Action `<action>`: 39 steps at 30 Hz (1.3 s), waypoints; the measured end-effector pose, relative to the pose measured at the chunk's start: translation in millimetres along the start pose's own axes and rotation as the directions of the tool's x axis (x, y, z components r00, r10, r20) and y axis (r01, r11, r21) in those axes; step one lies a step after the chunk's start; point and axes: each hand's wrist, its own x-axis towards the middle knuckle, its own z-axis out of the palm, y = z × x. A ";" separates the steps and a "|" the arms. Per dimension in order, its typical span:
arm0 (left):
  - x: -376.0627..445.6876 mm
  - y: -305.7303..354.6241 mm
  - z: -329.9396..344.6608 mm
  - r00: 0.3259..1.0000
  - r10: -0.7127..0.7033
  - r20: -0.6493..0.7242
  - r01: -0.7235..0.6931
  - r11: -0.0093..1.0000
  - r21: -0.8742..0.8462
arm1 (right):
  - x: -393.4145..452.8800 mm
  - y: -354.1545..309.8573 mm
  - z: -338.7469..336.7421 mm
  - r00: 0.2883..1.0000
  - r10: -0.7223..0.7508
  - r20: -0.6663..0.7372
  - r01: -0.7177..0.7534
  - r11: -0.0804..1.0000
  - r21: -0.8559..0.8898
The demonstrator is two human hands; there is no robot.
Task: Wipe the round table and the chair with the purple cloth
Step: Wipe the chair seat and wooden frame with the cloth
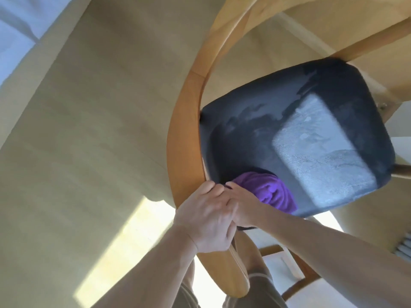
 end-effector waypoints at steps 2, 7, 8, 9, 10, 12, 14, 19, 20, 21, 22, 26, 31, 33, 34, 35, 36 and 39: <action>-2.3 -0.1 2.7 1.000 0.001 -0.017 -0.001 1.000 0.028 | 20.5 16.3 -25.5 0.982 0.092 -0.163 -0.086 0.995 0.039; -0.3 0.4 1.1 0.999 -0.007 0.043 0.004 0.998 0.070 | 69.5 52.3 -86.1 0.898 0.430 -0.094 -0.431 0.902 0.019; 0.1 0.9 0.6 0.999 -0.010 0.048 0.007 0.998 0.065 | 75.5 49.0 -85.0 0.905 0.420 -0.068 -0.424 0.905 -0.040; -0.5 2.3 0.1 0.998 -0.013 0.057 0.010 0.998 0.057 | 75.4 41.5 -78.2 0.930 0.366 -0.044 -0.369 0.925 -0.090; -2.5 3.2 0.5 0.997 -0.015 0.071 0.011 0.999 0.053 | 74.0 31.5 -61.7 0.958 0.284 0.041 -0.273 0.946 -0.172; -4.3 3.2 0.2 0.993 -0.019 0.118 0.011 0.998 0.067 | 59.3 12.9 -29.6 0.957 0.151 0.249 -0.101 0.974 -0.202; -2.2 0.4 -2.1 0.989 -0.040 0.145 0.031 0.997 0.067 | 39.4 8.6 -41.8 0.917 0.269 0.296 -0.260 0.963 -0.069; -1.2 -6.6 -14.1 0.994 -0.093 0.057 0.091 0.995 0.030 | 24.1 16.6 -79.4 0.984 0.115 0.134 -0.113 0.993 -0.027; 8.2 -19.5 -23.2 0.995 -0.101 0.018 0.099 0.993 0.063 | 24.1 28.0 -79.1 0.975 0.216 0.049 -0.218 0.975 0.045; 19.5 -35.3 -33.6 0.994 -0.110 -0.025 0.112 0.989 0.101 | 27.3 39.2 -81.4 0.951 0.305 -0.046 -0.300 0.949 0.095; 31.1 -51.6 -45.6 0.991 -0.116 -0.065 0.124 0.983 0.136 | 37.6 50.8 -88.9 0.921 0.376 -0.098 -0.361 0.921 0.144; 62.1 -80.8 -73.2 0.993 -0.114 -0.002 0.112 0.978 0.176 | 78.5 71.5 -115.3 0.901 0.416 -0.121 -0.405 0.908 0.104; 60.7 -80.9 -67.4 0.995 -0.095 0.027 0.084 0.961 0.265 | 86.8 39.8 -95.7 0.905 0.424 -0.022 -0.417 0.897 0.147; 60.8 -84.0 -67.1 0.998 -0.070 -0.004 0.069 0.970 0.235 | 83.0 27.4 -103.7 0.962 0.259 0.087 -0.263 0.964 0.033; 60.9 -85.2 -65.8 0.998 -0.063 -0.020 0.065 0.973 0.223 | 78.2 23.6 -114.0 0.972 0.218 0.089 -0.218 0.976 -0.006; 60.9 -85.4 -64.5 0.998 -0.055 -0.033 0.061 0.975 0.212 | 75.6 20.1 -110.5 0.969 0.235 0.074 -0.239 0.970 0.047; 60.6 -85.4 -63.6 0.998 -0.045 -0.051 0.055 0.979 0.198 | 73.3 19.0 -100.7 0.968 0.252 -0.014 -0.251 0.966 0.061; 62.7 -85.4 -62.4 0.994 -0.033 -0.101 0.051 0.983 0.176 | 86.8 42.3 -85.6 0.944 0.314 -0.100 -0.312 0.949 0.036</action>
